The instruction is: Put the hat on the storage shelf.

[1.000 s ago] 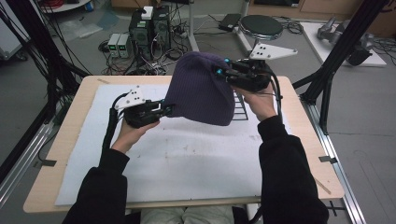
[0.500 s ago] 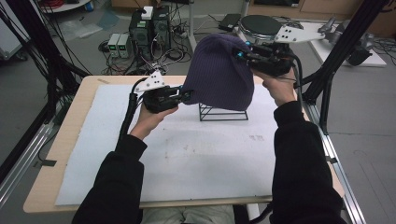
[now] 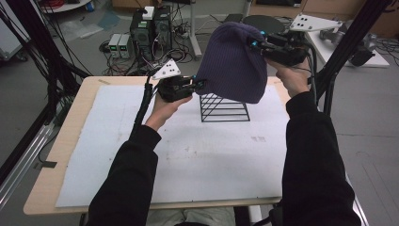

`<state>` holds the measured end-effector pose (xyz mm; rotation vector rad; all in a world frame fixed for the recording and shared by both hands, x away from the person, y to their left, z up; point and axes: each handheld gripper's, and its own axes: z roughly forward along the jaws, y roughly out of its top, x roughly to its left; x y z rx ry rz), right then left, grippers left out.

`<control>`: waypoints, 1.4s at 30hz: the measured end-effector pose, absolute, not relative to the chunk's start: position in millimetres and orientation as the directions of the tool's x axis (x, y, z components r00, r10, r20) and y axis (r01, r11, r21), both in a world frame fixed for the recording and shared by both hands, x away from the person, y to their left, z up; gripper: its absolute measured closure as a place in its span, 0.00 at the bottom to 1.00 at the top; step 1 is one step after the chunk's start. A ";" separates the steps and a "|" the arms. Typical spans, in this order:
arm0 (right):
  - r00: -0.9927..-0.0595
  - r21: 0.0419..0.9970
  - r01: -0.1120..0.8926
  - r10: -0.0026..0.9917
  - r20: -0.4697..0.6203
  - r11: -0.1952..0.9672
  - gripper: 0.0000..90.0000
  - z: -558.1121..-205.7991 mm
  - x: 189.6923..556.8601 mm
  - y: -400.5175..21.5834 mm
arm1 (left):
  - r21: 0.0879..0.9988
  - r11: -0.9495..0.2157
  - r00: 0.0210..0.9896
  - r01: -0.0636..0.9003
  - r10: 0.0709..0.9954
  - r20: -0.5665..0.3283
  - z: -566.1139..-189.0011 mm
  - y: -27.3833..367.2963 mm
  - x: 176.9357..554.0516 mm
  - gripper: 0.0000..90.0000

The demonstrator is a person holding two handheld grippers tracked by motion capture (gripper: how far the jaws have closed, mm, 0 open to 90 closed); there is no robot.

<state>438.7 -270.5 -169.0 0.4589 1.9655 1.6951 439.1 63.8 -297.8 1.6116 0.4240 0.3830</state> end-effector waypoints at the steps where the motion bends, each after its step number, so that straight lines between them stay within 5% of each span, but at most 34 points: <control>1: -0.815 0.985 -0.063 0.561 -0.144 0.162 0.82 -169.3 440.0 -272.9 | 0.997 -0.066 0.871 0.044 0.491 -0.006 -297.2 62.3 440.2 0.91; 17: -0.740 0.979 -0.100 0.644 -0.194 0.179 0.81 -150.9 460.1 -277.5 | 0.998 0.037 0.860 0.048 0.506 -0.060 -286.8 42.9 460.3 0.90; 42: -0.746 0.968 -0.024 0.640 -0.183 0.250 0.81 -182.6 478.4 -272.6 | 0.993 -0.042 0.844 0.111 0.532 -0.072 -322.7 41.7 473.7 0.90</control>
